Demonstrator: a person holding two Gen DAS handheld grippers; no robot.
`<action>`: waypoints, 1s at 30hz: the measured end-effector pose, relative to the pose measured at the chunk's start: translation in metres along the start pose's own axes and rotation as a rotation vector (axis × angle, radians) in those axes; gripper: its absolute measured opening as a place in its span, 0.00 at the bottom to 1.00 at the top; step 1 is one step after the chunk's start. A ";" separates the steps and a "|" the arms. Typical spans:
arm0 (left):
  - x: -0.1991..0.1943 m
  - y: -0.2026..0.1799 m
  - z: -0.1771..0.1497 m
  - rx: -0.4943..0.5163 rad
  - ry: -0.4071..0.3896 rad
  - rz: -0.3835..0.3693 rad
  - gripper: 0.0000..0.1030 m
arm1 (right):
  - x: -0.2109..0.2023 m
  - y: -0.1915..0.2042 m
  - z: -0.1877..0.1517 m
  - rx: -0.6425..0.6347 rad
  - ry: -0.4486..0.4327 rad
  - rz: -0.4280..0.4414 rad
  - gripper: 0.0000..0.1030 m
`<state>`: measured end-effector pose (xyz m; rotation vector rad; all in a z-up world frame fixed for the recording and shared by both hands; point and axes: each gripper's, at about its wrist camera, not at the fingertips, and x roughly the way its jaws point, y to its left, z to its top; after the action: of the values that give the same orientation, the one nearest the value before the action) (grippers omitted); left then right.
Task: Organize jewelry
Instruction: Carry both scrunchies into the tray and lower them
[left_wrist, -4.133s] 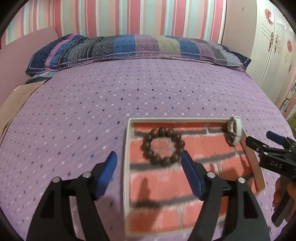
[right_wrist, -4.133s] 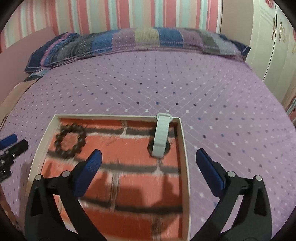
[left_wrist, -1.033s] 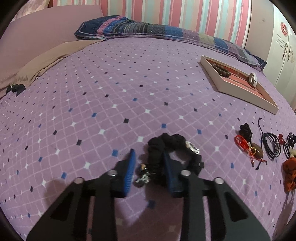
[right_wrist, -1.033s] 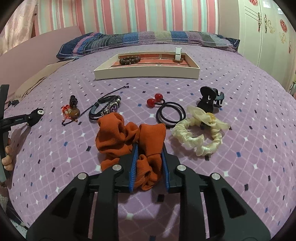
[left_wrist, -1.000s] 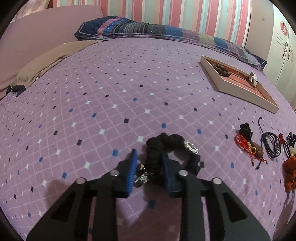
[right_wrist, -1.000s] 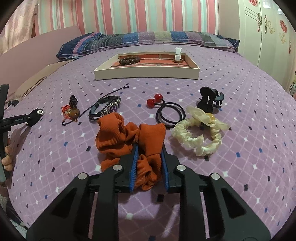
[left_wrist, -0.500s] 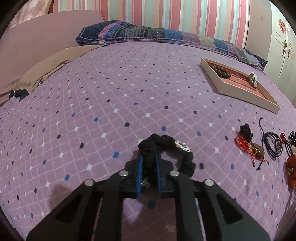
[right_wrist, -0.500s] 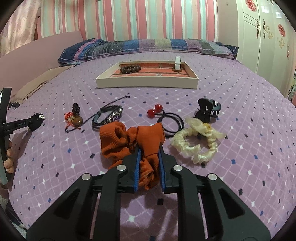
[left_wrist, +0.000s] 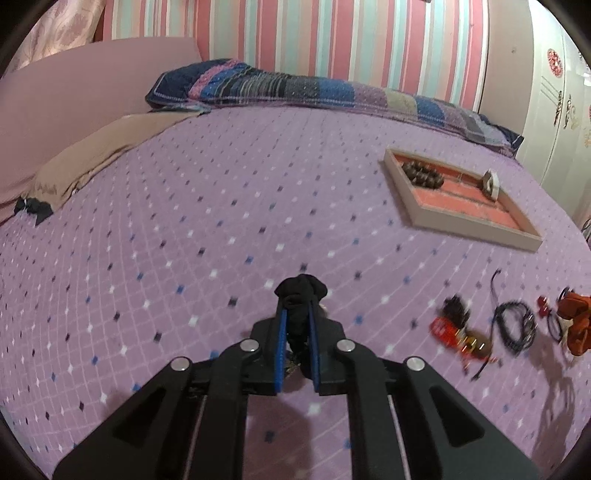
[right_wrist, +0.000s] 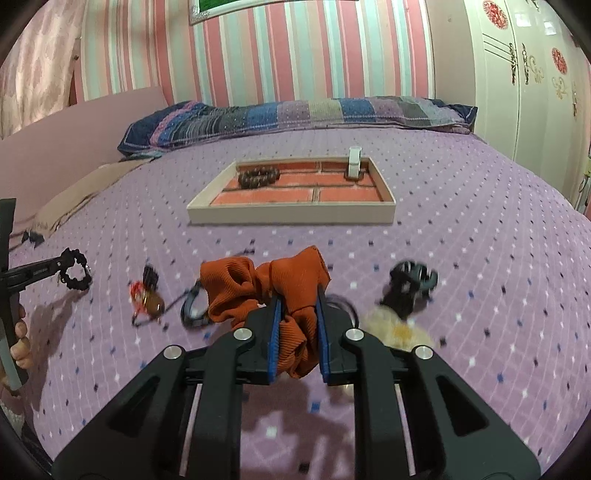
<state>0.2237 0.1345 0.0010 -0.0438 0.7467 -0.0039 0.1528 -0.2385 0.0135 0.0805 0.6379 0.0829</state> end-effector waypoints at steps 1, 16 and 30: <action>-0.001 -0.003 0.004 0.003 -0.007 -0.006 0.11 | 0.002 -0.003 0.006 0.009 -0.004 0.004 0.16; 0.042 -0.113 0.108 0.081 -0.056 -0.167 0.11 | 0.081 -0.034 0.112 -0.002 -0.043 -0.035 0.16; 0.188 -0.204 0.186 0.102 0.114 -0.189 0.11 | 0.233 -0.055 0.193 0.025 0.124 -0.116 0.16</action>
<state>0.4901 -0.0662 0.0178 -0.0174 0.8526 -0.2262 0.4577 -0.2786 0.0250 0.0625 0.7659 -0.0320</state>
